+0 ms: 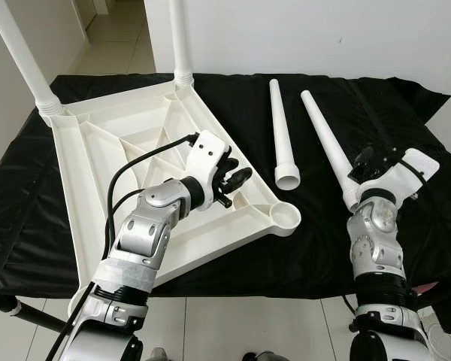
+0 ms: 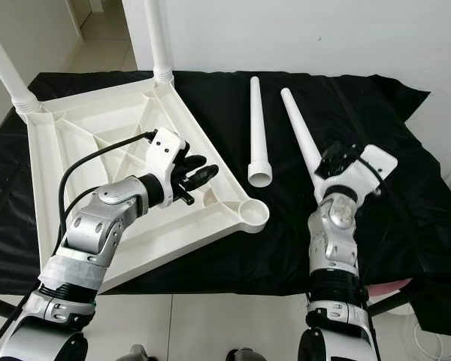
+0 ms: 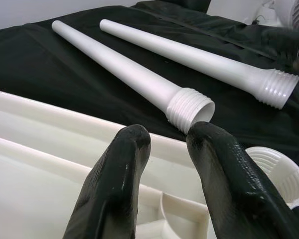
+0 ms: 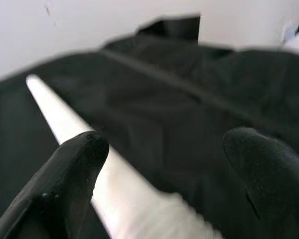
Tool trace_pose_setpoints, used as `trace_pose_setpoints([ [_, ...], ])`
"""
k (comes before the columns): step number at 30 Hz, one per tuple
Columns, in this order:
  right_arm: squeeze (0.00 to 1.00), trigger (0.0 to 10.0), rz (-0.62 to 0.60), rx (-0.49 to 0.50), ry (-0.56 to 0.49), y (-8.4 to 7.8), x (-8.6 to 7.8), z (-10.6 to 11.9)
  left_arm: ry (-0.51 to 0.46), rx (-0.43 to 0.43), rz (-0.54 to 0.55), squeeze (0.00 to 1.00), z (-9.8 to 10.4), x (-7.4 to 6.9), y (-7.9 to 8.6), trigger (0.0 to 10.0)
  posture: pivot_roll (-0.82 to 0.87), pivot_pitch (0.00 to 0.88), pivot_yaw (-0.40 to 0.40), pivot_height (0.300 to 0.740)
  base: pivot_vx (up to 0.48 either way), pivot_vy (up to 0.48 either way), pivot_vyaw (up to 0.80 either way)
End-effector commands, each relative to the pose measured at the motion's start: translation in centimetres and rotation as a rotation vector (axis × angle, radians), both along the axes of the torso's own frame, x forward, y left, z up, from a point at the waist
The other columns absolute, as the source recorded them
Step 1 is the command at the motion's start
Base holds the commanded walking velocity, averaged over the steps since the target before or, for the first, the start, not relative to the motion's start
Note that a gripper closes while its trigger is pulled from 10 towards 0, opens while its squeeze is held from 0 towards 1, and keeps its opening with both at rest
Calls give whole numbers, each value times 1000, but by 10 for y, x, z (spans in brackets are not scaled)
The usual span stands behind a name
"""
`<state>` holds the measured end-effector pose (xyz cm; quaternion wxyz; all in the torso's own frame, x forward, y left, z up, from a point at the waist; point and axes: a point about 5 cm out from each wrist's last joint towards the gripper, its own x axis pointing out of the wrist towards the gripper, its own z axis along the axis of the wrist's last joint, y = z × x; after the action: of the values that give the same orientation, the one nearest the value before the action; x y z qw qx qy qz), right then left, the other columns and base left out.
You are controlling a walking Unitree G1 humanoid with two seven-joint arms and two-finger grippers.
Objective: Building children table
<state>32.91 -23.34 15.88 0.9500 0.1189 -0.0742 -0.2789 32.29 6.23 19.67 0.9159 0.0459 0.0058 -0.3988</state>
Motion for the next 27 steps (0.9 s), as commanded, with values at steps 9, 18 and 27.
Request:
trace_pose_setpoints([
  [9,0,10000,37,22,160,9,-7,-36,2,-1,59,0,1,0,2,10000,48,71,14,740,0,0,0],
  [18,0,10000,142,-79,227,6,-5,-48,5,-7,53,0,2,-3,-1,10000,49,74,14,740,0,0,0],
  [27,0,10000,288,-191,212,-2,-1,-48,13,1,-41,0,-2,-18,-11,10000,59,92,-3,740,0,0,0],
])
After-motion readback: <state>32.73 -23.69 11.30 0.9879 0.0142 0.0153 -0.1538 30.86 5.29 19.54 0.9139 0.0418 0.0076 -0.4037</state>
